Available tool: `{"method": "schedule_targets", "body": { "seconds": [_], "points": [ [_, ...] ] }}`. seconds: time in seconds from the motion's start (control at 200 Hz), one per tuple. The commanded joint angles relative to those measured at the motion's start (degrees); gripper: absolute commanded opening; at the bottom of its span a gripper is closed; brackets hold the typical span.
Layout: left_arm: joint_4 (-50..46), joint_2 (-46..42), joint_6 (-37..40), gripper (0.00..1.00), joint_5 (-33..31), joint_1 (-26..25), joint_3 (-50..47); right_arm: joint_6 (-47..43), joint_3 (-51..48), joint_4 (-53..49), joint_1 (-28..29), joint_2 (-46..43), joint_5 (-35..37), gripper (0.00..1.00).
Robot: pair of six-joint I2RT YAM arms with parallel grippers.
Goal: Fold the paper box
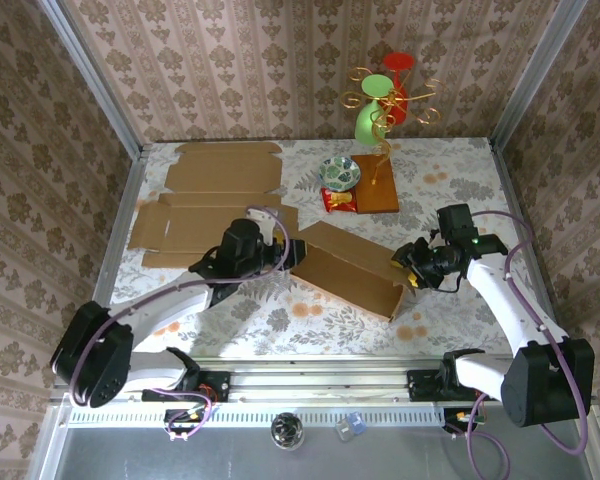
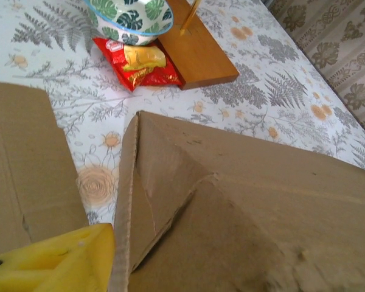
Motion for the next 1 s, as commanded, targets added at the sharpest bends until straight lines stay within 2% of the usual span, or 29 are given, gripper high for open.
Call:
{"method": "schedule_targets", "body": {
  "seconds": [0.0,0.065,0.12,0.23,0.285,0.405,0.47,0.54,0.645,0.705,0.755,0.775,0.895,0.995],
  "points": [
    [-7.8,-4.3,-4.5,0.67,2.5,1.6,-1.7,-3.0,0.1,-2.8,0.5,0.4,3.1,0.45],
    [-11.3,-6.9,-8.3,0.67,4.2,3.3,-1.9,-3.2,-0.1,-2.7,0.4,0.5,3.3,0.45],
    [-12.8,-8.3,-12.4,0.68,8.4,6.0,-2.2,-3.3,-0.2,-2.6,0.5,0.7,3.4,0.45],
    [-15.5,-11.0,-17.5,0.91,14.7,9.9,-2.3,-3.8,0.1,-2.6,0.5,1.4,3.8,0.45],
    [-19.6,-13.1,-17.5,0.92,15.0,10.9,-0.4,-4.3,0.3,-2.7,0.5,1.9,4.0,0.45],
    [-29.2,-13.9,-13.4,0.92,14.2,13.3,6.7,-5.3,1.0,-3.0,0.5,3.0,4.5,0.45],
    [-31.9,-10.3,-11.9,0.92,17.1,16.3,11.1,-6.0,1.5,-3.2,0.5,3.6,4.8,0.45],
    [-34.9,-5.0,-8.1,0.92,19.8,16.9,17.2,-6.9,2.1,-3.6,0.5,4.1,5.5,0.45],
    [-45.0,4.2,1.1,0.95,16.0,14.9,27.6,-8.8,3.2,-4.9,0.5,5.2,6.9,0.45],
    [-47.7,8.7,5.5,0.95,14.2,14.1,31.6,-9.7,3.7,-5.5,0.5,5.7,7.7,0.45],
    [-48.2,12.0,7.5,0.95,12.8,14.1,33.7,-10.4,4.0,-5.7,0.5,6.0,8.3,0.45],
    [-48.1,13.1,8.3,0.96,13.0,12.3,34.3,-10.6,4.1,-5.8,0.5,6.2,8.4,0.46],
    [-48.4,19.3,13.0,1.0,11.3,9.6,37.6,-11.6,4.7,-6.5,0.4,6.9,9.6,0.46],
    [-46.5,22.0,13.9,1.0,10.3,8.0,37.4,-12.3,5.5,-7.1,0.4,7.4,10.5,0.47]
  ]
}}
